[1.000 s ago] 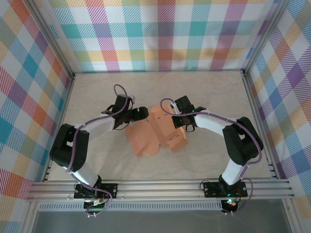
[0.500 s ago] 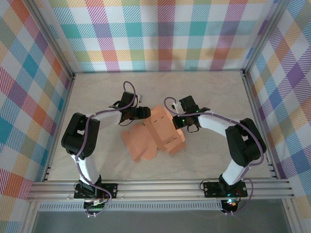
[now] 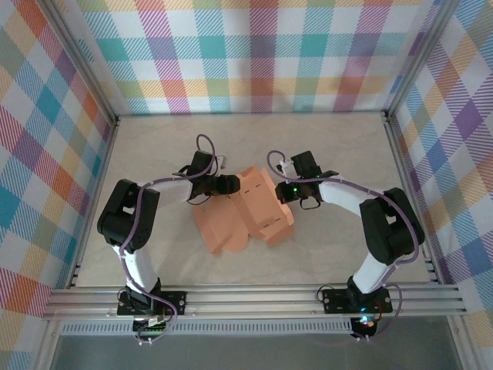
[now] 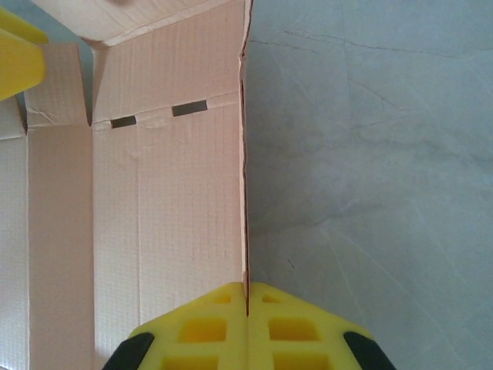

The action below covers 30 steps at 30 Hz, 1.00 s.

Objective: Fold the paper box

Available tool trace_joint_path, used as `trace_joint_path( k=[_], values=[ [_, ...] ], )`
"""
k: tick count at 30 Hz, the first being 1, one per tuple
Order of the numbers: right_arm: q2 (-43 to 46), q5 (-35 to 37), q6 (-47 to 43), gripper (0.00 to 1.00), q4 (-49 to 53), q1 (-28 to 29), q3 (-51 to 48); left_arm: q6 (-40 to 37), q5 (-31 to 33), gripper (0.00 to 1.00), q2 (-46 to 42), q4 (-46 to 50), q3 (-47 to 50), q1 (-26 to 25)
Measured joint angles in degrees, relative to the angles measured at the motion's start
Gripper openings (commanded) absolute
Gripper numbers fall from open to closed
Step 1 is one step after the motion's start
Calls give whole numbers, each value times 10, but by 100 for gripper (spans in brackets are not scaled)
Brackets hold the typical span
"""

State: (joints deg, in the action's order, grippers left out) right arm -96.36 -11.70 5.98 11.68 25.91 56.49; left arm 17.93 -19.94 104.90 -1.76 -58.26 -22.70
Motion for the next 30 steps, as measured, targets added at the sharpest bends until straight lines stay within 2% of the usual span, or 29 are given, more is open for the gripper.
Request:
trace_joint_path(
  k=[6, 10, 11, 14, 18, 30],
  values=[
    [0, -6, 9, 0, -1, -4, -3, 7, -25, 40, 0, -19, 0, 0],
    [0, -6, 11, 0, -1, -5, -3, 6, -37, 39, -6, -31, 10, 0],
    [0, -6, 11, 0, -1, -5, -3, 6, -39, 36, -10, -33, 15, 0],
    [0, -6, 13, 0, -1, -5, -3, 0, -40, 35, -25, -39, 36, 0],
    [0, -6, 13, 0, -1, -5, -3, -25, -38, 29, -43, -47, 61, -3],
    [0, -17, 17, 0, -1, -5, -3, -119, -19, 29, -72, -77, 94, -8]
  ],
)
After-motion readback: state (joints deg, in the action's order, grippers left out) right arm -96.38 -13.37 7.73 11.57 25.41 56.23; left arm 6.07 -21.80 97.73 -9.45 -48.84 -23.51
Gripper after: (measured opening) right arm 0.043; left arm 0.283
